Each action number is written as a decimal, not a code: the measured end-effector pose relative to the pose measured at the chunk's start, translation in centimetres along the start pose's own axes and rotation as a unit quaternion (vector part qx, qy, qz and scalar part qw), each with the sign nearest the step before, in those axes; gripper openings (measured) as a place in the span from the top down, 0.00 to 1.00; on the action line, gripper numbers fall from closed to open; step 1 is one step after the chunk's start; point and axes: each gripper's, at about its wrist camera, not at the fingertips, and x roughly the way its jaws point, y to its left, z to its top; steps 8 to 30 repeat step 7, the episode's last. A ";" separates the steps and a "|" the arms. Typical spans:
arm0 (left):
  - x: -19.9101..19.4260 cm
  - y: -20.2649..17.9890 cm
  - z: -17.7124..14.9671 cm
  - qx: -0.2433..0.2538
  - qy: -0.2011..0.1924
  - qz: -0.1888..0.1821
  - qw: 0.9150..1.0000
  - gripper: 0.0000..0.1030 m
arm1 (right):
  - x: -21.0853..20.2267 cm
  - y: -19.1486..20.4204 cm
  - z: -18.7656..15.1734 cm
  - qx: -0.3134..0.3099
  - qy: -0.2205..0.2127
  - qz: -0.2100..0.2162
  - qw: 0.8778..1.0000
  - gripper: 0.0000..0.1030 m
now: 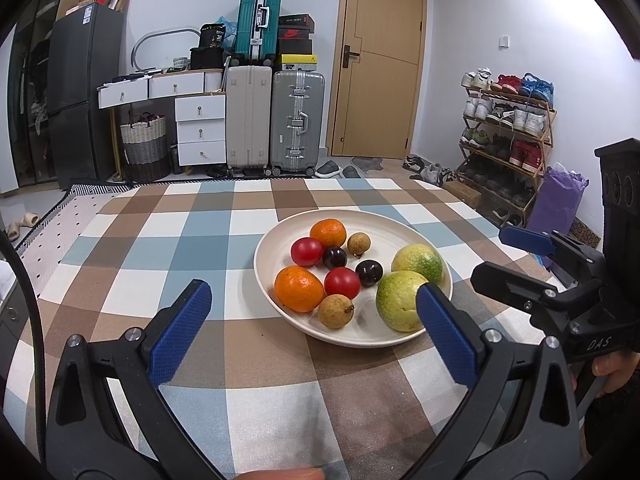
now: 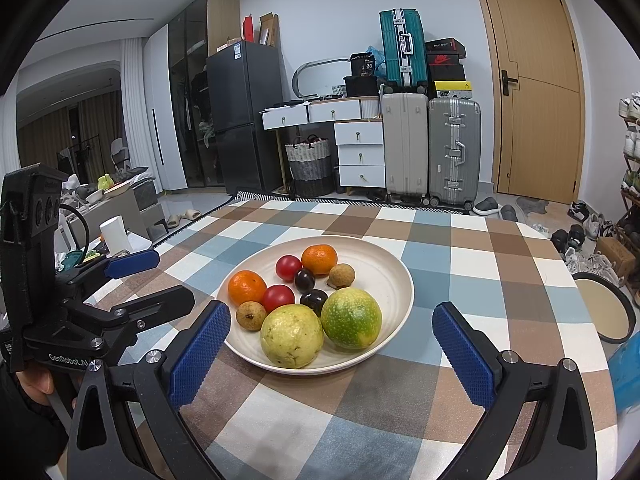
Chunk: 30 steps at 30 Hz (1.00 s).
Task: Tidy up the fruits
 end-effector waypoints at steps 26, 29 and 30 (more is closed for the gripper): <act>0.0 0.0 0.0 0.000 0.001 0.002 1.000 0.01 | 0.0 -0.1 -0.1 0.000 0.000 0.000 1.000 0.00; 0.0 0.0 0.0 0.000 0.001 0.002 1.000 0.01 | 0.0 -0.1 -0.1 0.000 0.000 0.000 1.000 0.00; 0.0 0.0 0.0 0.000 0.001 0.002 1.000 0.01 | 0.0 -0.1 -0.1 0.000 0.000 0.000 1.000 0.00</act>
